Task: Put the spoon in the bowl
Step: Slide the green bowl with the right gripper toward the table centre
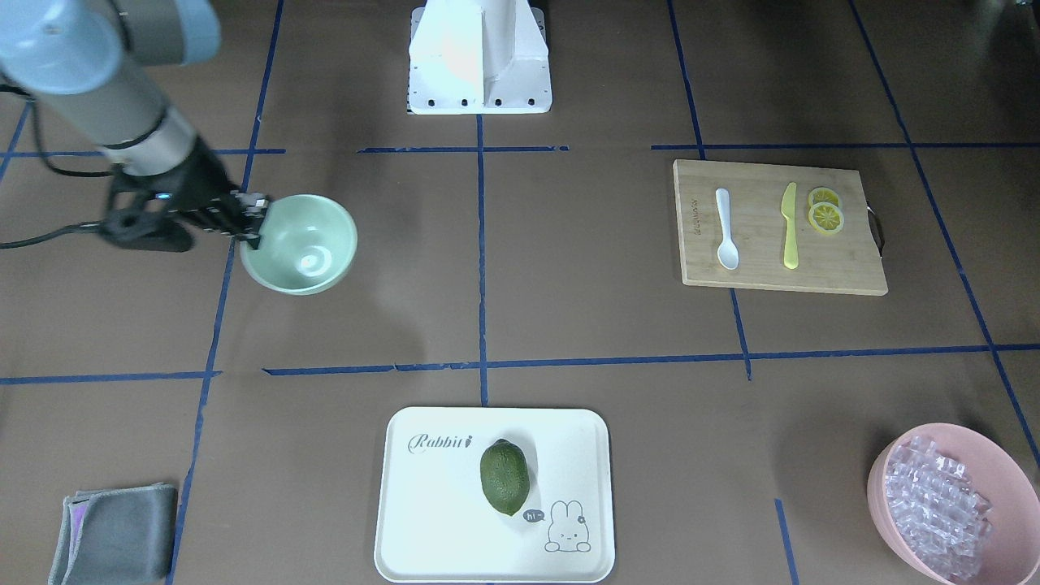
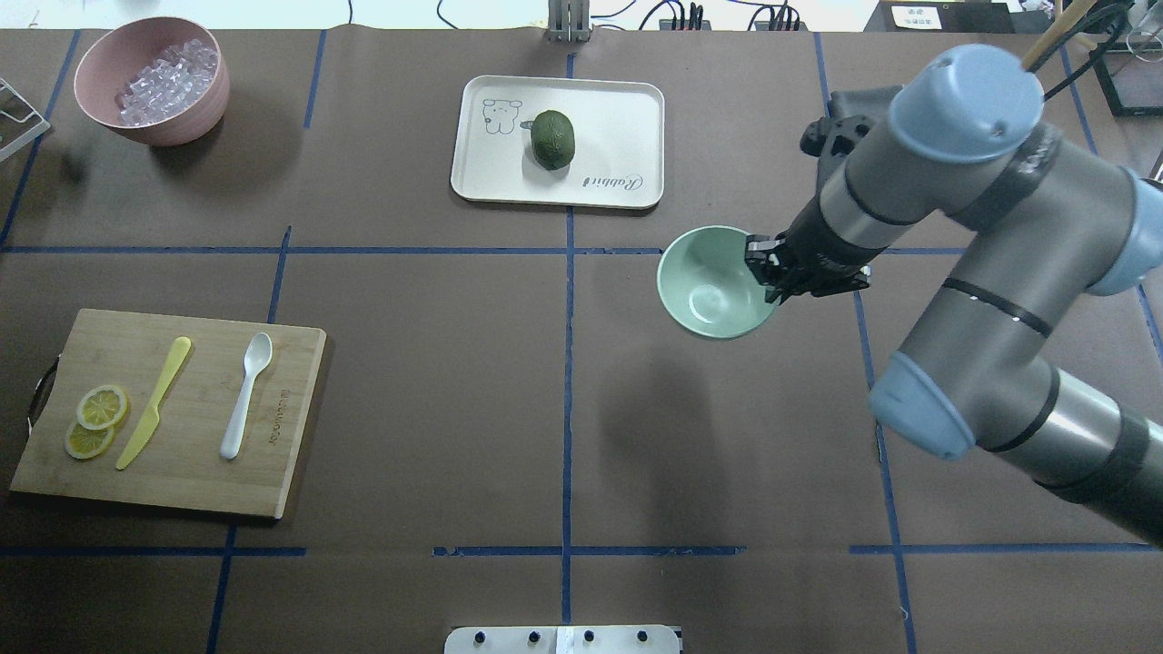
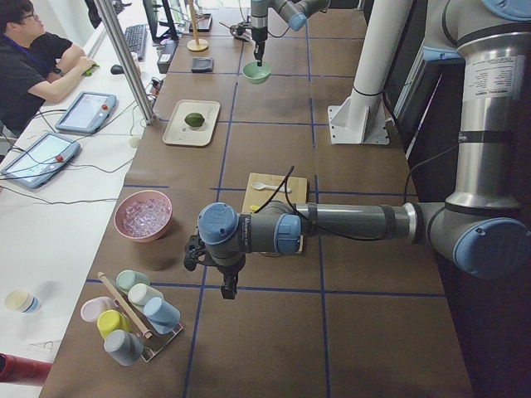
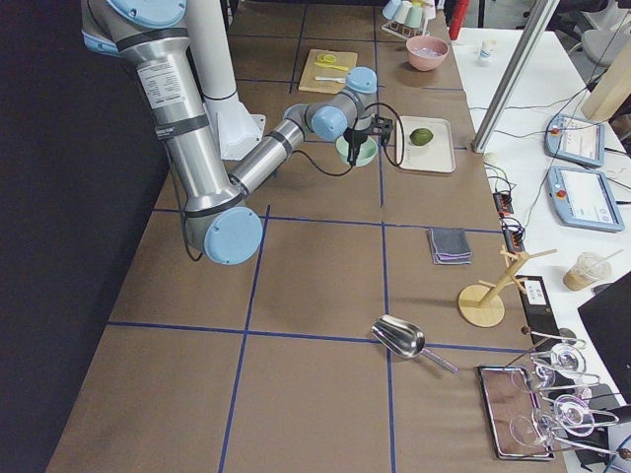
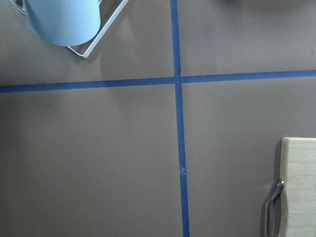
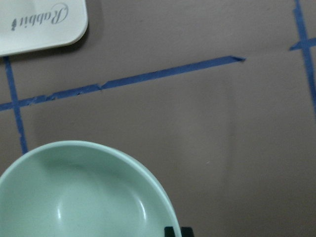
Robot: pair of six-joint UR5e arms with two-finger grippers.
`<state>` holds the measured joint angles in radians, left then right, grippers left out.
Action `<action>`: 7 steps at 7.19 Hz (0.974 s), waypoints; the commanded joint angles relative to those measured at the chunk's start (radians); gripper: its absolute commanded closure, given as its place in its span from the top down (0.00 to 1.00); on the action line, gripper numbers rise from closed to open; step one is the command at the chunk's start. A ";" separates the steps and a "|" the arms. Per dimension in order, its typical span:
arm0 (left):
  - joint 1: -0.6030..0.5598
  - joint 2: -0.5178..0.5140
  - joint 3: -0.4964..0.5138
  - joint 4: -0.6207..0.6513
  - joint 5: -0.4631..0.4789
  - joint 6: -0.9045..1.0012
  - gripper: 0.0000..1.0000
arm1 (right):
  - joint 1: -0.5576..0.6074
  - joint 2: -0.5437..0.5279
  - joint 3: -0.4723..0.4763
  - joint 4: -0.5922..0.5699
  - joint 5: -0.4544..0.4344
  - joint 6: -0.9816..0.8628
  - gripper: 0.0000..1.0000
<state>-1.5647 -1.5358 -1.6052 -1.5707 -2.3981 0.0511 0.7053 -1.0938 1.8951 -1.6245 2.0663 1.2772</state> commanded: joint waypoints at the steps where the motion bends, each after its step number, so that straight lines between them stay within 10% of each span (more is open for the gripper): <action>1: 0.000 0.000 -0.001 0.000 0.000 -0.001 1.00 | -0.159 0.130 -0.089 0.011 -0.153 0.158 0.00; 4: 0.000 0.002 -0.001 0.000 0.000 -0.001 1.00 | -0.220 0.231 -0.278 0.176 -0.213 0.264 0.01; 7: 0.000 0.006 -0.001 -0.002 0.000 0.001 1.00 | -0.224 0.212 -0.269 0.169 -0.213 0.263 0.01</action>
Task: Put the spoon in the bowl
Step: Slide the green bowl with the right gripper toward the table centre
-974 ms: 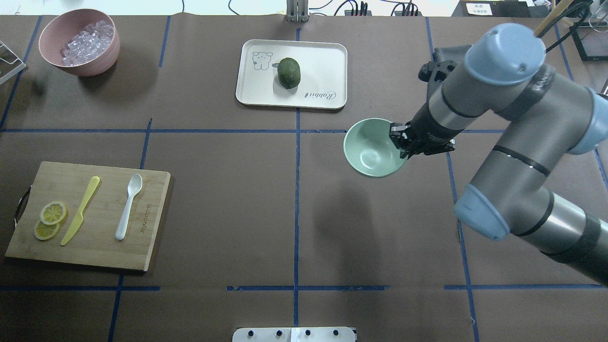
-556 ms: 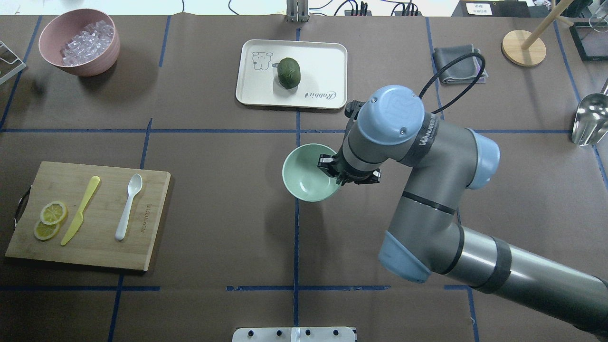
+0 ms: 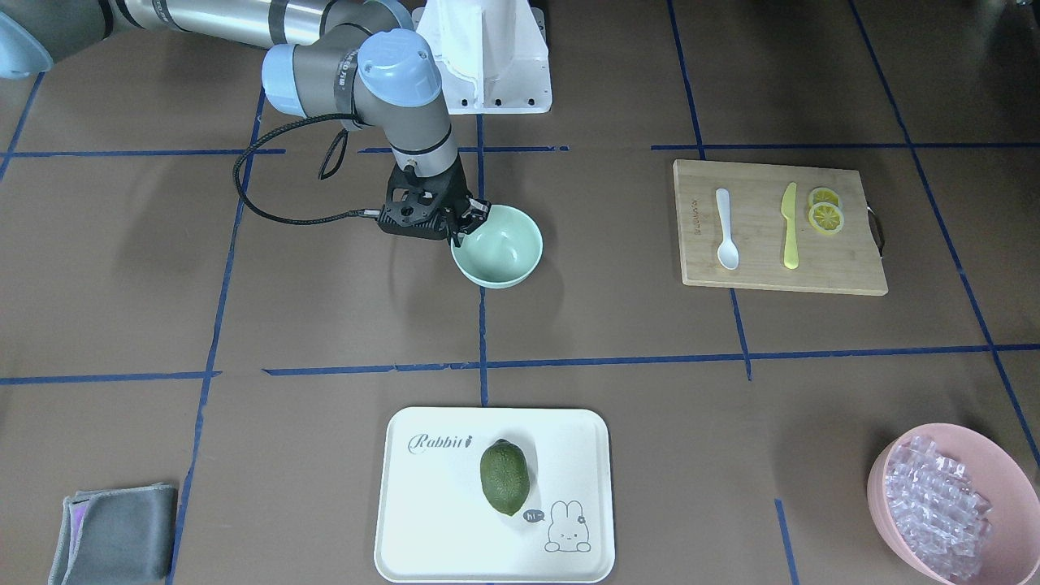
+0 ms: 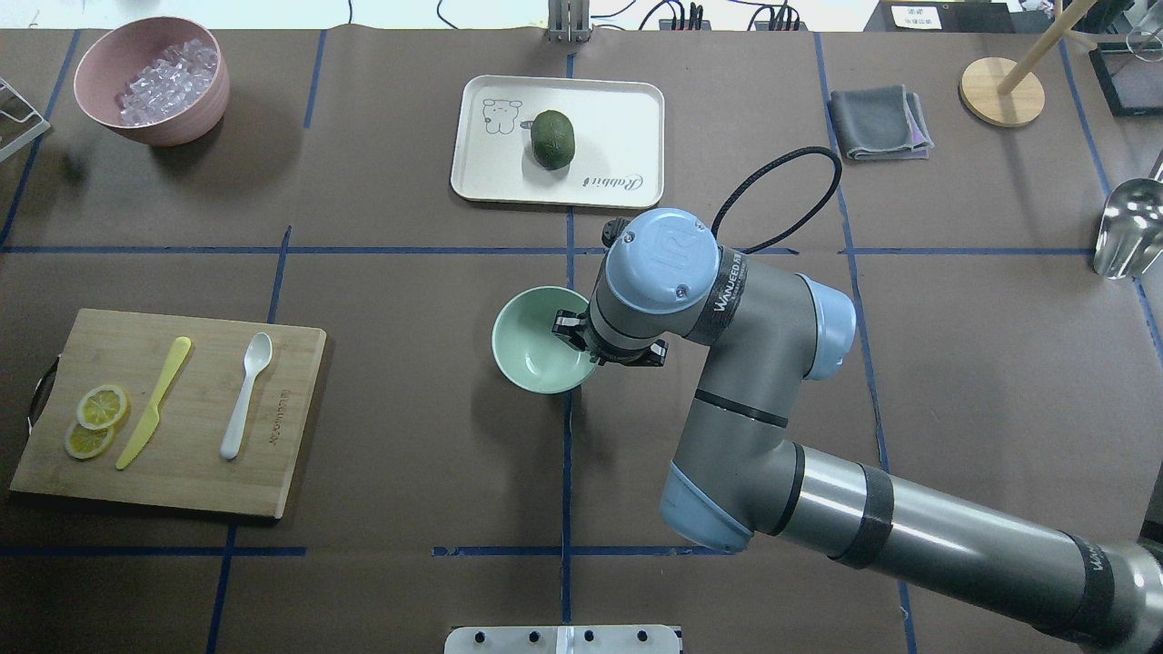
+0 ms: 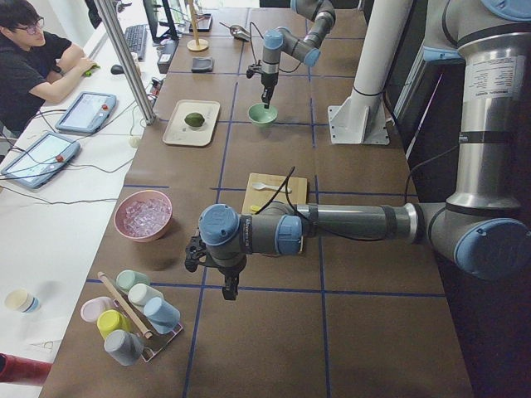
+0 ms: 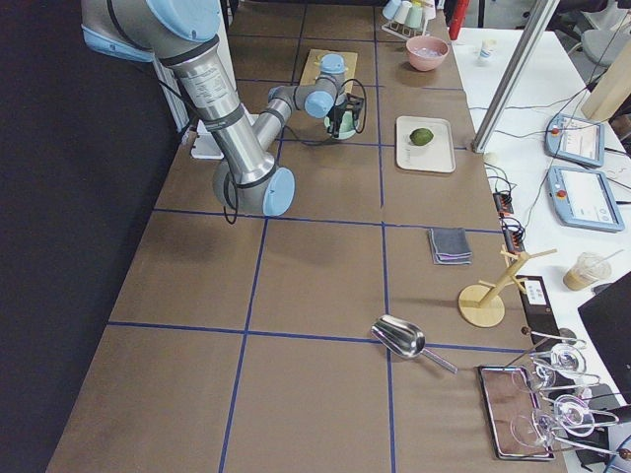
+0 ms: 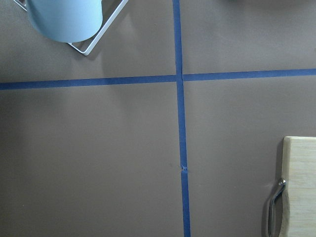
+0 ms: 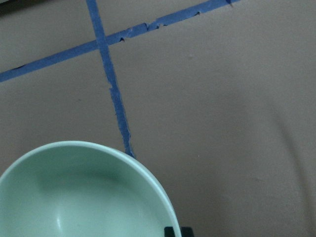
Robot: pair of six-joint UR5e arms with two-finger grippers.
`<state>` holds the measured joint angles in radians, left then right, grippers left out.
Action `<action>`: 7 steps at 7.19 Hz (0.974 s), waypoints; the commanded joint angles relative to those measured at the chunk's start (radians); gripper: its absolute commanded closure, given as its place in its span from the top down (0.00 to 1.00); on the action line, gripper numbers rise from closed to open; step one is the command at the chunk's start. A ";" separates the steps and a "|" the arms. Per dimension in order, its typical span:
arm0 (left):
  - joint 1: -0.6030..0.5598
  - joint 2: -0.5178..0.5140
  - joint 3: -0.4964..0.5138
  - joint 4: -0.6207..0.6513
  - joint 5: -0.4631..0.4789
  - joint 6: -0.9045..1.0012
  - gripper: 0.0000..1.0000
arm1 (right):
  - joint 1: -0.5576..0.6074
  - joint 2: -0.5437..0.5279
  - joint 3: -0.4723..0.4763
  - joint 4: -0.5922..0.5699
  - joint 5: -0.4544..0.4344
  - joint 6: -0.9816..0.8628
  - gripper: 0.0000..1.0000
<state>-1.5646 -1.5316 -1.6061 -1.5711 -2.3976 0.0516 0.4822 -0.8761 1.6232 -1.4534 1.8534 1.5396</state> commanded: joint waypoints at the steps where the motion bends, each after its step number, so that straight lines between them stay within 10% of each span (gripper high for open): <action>1: 0.000 0.004 0.000 -0.001 -0.002 0.001 1.00 | -0.001 -0.024 0.006 -0.001 0.000 0.001 0.01; 2: 0.000 0.005 0.000 -0.001 -0.002 0.002 1.00 | -0.001 -0.033 0.016 -0.001 0.001 0.001 0.05; 3: 0.000 0.005 0.000 -0.001 -0.002 0.002 1.00 | -0.001 -0.040 0.020 0.002 0.003 -0.001 0.86; 4: 0.000 0.005 0.000 -0.001 -0.002 0.001 1.00 | -0.001 -0.037 0.029 0.002 0.000 0.001 1.00; 7: 0.002 0.001 -0.070 0.000 0.014 -0.053 1.00 | 0.022 -0.038 0.087 -0.004 0.007 -0.001 1.00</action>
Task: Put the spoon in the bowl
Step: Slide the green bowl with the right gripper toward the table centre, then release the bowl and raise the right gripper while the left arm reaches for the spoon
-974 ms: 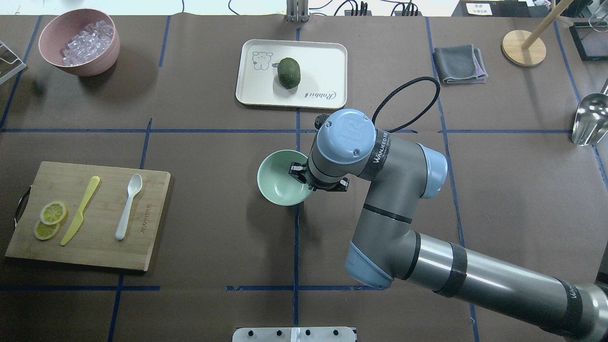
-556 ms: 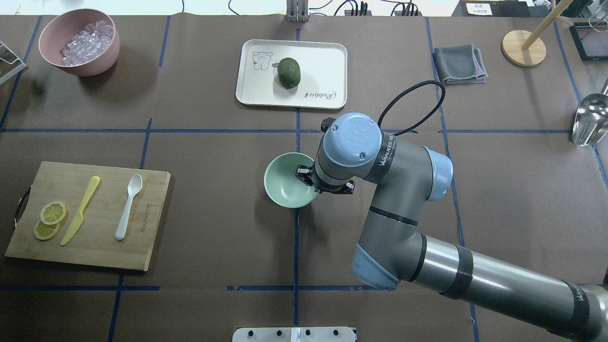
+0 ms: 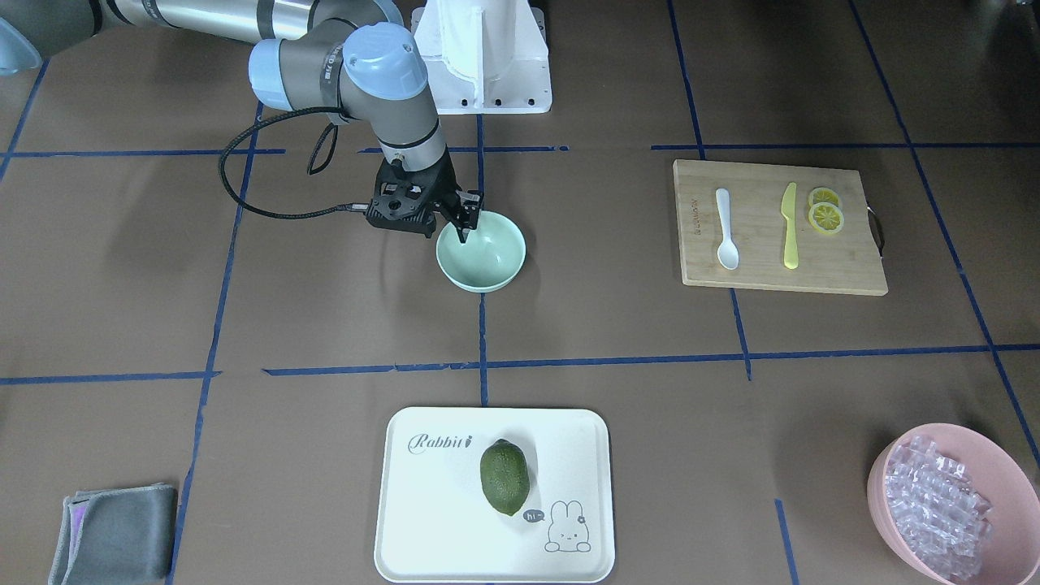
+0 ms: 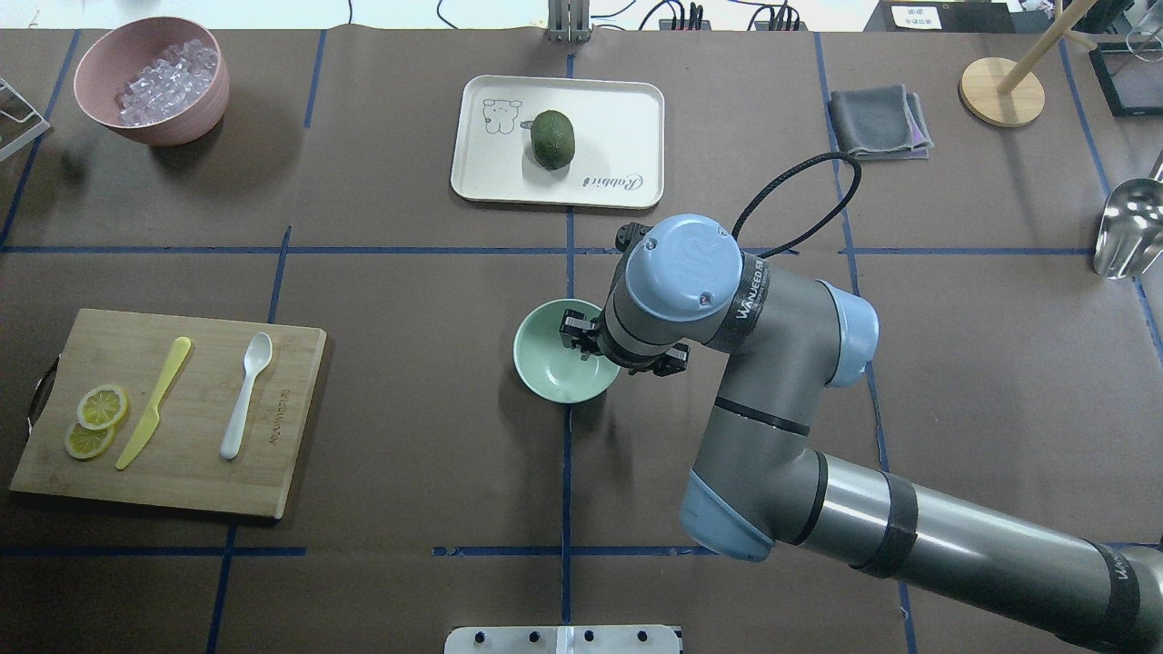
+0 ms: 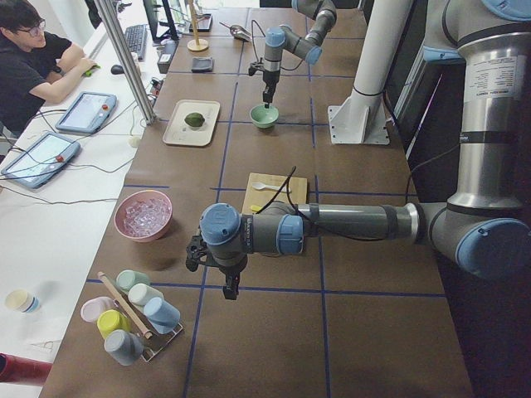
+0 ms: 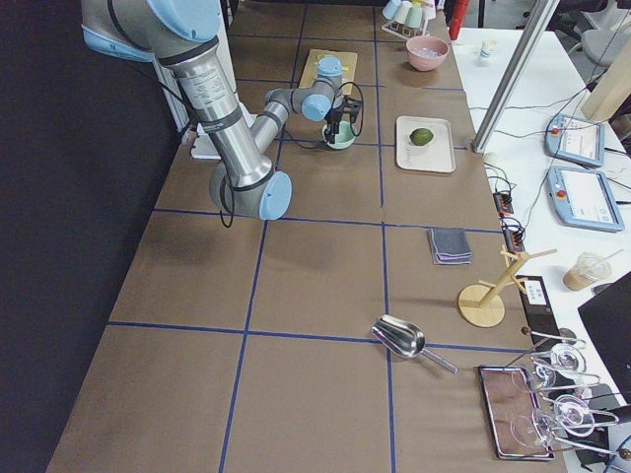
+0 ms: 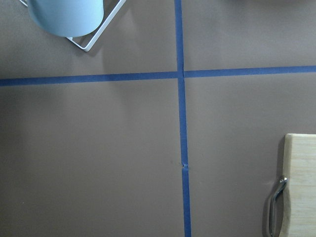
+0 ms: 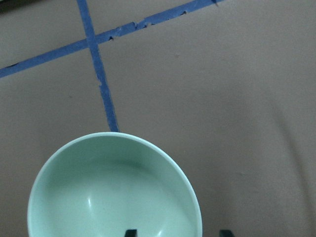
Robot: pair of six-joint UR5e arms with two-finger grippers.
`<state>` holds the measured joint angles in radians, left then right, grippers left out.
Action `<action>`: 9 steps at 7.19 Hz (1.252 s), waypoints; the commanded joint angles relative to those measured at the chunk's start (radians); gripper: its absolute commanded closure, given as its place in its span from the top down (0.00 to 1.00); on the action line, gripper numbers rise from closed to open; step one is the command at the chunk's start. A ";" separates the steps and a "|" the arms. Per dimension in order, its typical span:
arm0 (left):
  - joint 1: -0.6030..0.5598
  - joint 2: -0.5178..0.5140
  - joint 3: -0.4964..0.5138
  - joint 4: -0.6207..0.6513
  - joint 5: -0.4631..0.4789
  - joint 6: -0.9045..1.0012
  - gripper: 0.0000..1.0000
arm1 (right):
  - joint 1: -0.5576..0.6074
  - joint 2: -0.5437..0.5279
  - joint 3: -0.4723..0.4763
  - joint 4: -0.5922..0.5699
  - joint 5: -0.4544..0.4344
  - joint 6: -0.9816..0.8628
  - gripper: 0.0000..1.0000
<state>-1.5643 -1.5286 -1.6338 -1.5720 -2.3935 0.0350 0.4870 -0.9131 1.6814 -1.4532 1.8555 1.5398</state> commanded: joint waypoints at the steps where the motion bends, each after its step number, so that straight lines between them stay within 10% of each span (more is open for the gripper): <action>1: 0.013 -0.002 -0.093 0.001 0.010 -0.047 1.00 | 0.040 -0.019 0.082 -0.074 0.014 -0.010 1.00; 5: 0.393 -0.018 -0.386 0.000 0.029 -0.543 1.00 | 0.207 -0.142 0.237 -0.216 0.072 -0.328 1.00; 9: 0.792 -0.034 -0.365 -0.276 0.380 -1.011 0.99 | 0.437 -0.315 0.271 -0.208 0.244 -0.697 1.00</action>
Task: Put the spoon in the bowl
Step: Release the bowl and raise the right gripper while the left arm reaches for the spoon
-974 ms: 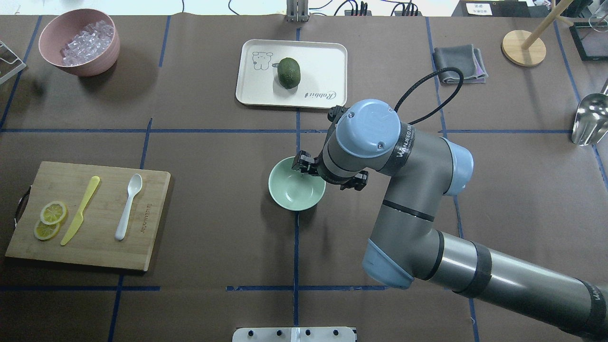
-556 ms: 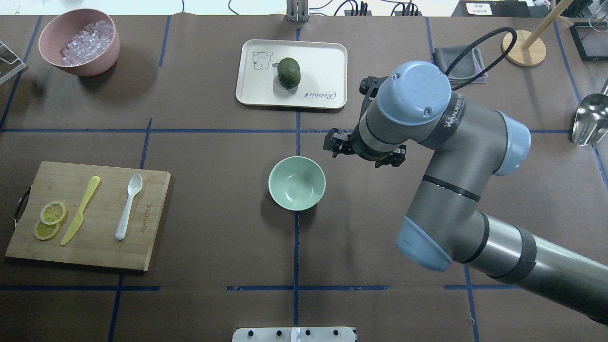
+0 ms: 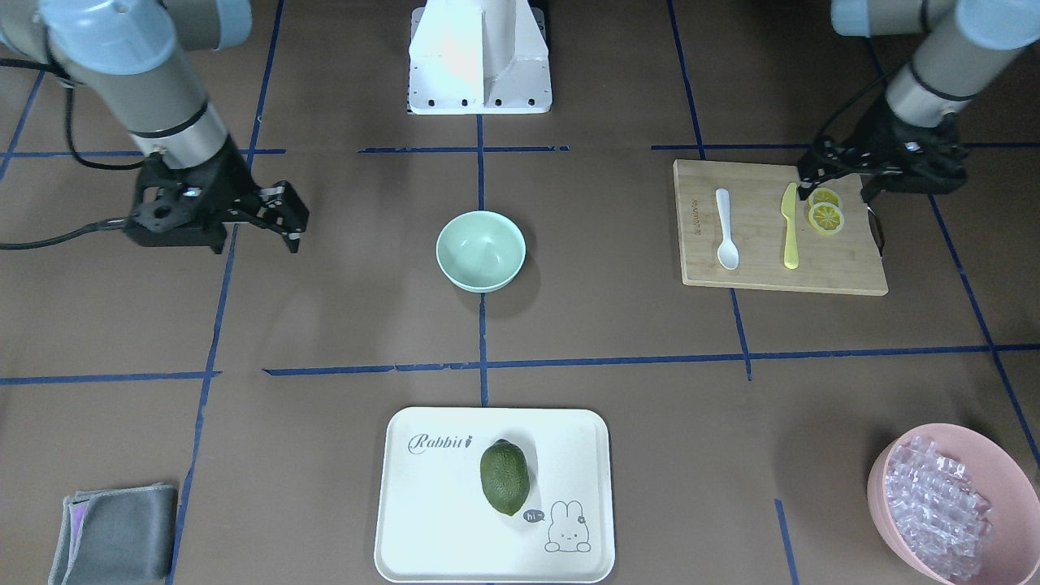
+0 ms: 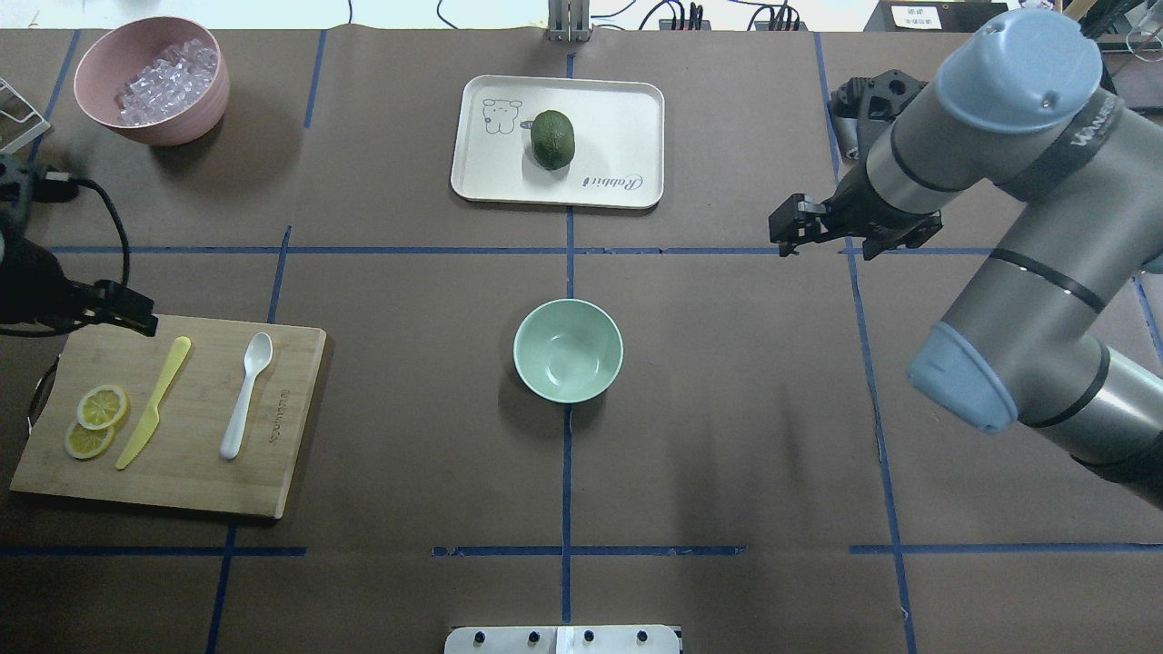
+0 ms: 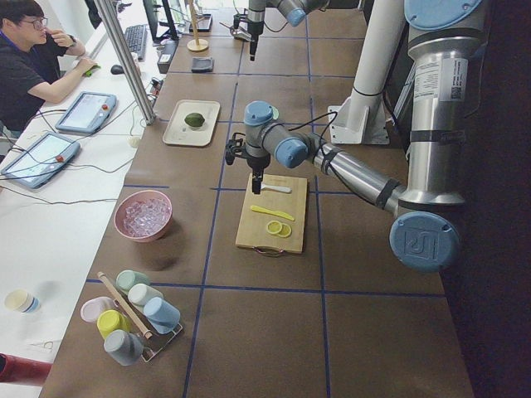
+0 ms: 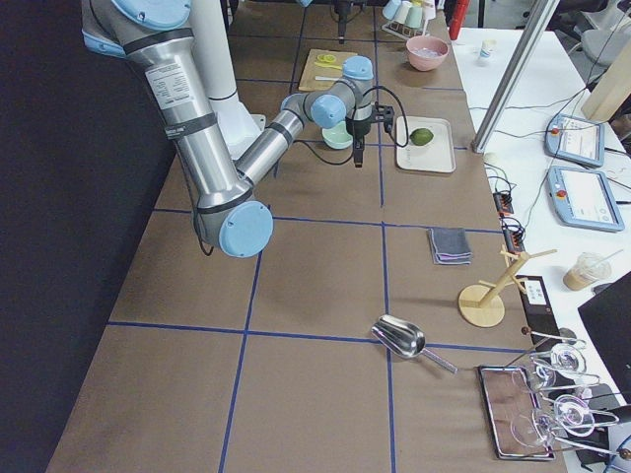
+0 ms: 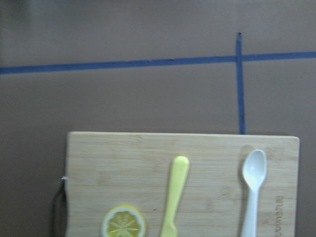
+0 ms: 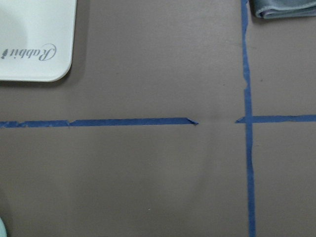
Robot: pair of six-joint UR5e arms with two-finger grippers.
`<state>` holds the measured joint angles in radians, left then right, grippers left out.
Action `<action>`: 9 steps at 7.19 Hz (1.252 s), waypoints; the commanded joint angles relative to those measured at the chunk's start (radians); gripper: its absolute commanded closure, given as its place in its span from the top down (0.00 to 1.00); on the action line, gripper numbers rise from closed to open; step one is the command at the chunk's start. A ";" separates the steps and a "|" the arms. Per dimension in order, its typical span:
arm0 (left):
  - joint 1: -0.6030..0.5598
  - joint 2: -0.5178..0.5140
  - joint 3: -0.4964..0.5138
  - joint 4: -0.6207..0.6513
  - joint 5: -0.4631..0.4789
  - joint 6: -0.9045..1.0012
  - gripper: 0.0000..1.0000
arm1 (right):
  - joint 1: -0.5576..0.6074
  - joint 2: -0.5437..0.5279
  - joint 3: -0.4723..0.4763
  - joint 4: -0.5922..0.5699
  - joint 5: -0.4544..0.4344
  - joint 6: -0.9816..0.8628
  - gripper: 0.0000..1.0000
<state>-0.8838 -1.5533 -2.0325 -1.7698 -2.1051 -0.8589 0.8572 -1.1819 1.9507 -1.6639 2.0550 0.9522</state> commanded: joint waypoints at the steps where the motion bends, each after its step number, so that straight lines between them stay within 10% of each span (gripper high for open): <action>1: 0.146 -0.039 0.093 -0.150 0.114 -0.171 0.98 | 0.130 -0.095 0.002 0.004 0.077 -0.210 1.00; 9: 0.230 -0.085 0.193 -0.200 0.132 -0.193 0.83 | 0.238 -0.160 -0.004 0.003 0.128 -0.382 1.00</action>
<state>-0.6607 -1.6389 -1.8385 -1.9698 -1.9727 -1.0522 1.0948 -1.3413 1.9476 -1.6612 2.1842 0.5696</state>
